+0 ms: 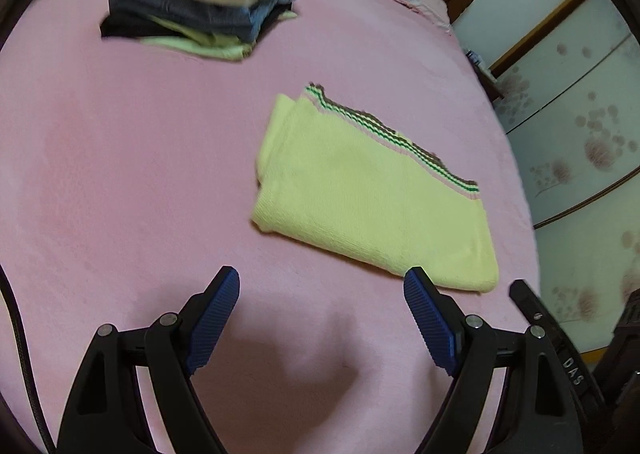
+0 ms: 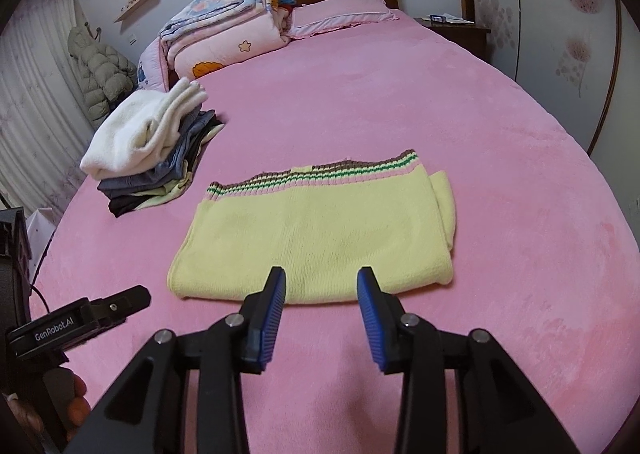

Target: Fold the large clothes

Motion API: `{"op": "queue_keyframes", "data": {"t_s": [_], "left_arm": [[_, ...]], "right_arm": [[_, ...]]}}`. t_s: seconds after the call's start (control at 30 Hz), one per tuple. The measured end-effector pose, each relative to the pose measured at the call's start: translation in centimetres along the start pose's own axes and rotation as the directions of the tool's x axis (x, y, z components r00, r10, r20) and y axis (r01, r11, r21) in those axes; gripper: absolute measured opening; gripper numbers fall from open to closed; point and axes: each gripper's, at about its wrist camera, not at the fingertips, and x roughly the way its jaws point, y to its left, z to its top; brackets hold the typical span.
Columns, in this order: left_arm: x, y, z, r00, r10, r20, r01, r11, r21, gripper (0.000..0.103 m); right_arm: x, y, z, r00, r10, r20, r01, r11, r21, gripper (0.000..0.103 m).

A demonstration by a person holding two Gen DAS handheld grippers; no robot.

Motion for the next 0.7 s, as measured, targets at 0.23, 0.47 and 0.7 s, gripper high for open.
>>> {"op": "queue_keyframes", "data": {"t_s": [0.23, 0.47, 0.7], "left_arm": [[4.6, 1.8, -1.1, 0.982, -0.184, 0.037, 0.187, 0.979, -0.078, 0.083], [8.7, 2.2, -0.5, 0.957, -0.265, 0.118, 0.277, 0.956, -0.101, 0.083], [10.7, 2.1, 1.8, 0.940, -0.283, 0.193, 0.302, 0.950, -0.080, 0.083]], "right_arm": [[2.0, 0.6, -0.9, 1.000, 0.013, -0.001, -0.013, 0.999, -0.035, 0.037], [3.7, 0.6, -1.2, 1.000, 0.025, 0.007, -0.024, 0.998, -0.061, 0.037], [5.7, 0.0, -0.7, 0.999, 0.031, 0.011, -0.030, 0.997, -0.075, 0.037]]}}
